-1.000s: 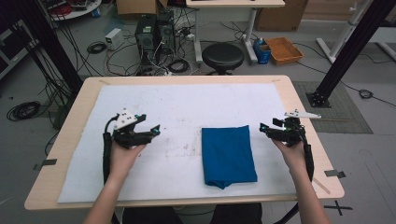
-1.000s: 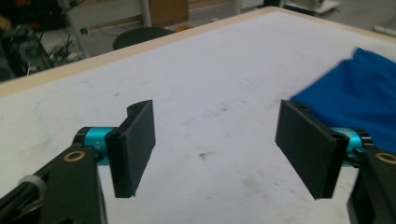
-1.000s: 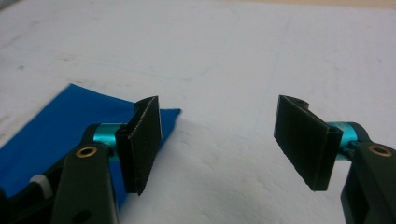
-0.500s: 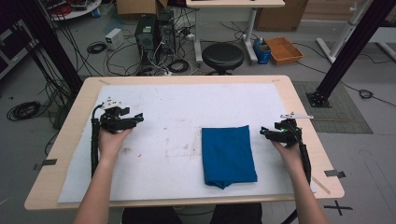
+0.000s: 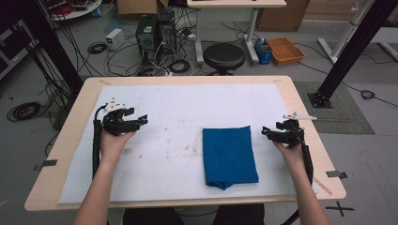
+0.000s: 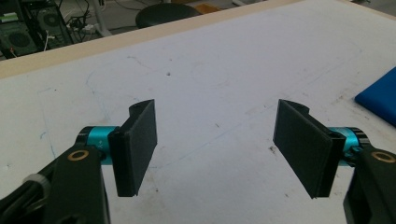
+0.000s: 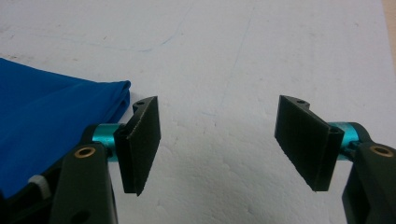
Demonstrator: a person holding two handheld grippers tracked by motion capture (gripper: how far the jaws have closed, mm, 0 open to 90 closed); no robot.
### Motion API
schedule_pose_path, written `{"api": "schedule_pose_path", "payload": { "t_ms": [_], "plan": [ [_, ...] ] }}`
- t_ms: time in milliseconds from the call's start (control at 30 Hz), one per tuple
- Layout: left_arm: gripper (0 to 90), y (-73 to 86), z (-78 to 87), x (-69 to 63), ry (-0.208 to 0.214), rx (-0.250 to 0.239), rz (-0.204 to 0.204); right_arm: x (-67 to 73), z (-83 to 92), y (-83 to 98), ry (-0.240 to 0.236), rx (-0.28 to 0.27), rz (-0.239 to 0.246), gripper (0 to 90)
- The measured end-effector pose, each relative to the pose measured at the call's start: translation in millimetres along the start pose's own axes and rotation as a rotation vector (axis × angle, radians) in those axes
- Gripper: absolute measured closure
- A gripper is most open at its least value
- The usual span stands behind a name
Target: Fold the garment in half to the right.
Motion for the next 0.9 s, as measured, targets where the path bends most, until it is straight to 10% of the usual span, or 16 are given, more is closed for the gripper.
{"api": "schedule_pose_path", "payload": {
  "t_ms": [900],
  "plan": [
    [30.4,-3.9,18.0,-19.3,0.048,-0.078,-0.021,2.9,12.7,-11.9,-0.009,-0.05,-0.011,31.5]
  ]
}}
Point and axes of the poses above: each handheld gripper's, and its own axes: z roughly backward along the jaws, y roughly out of its underside, x roughly to its left, the point moved 10 cm from there along -z, roughly forward along the jaws, and after that the axes turned 1 degree about z, right-handed, at the moved point
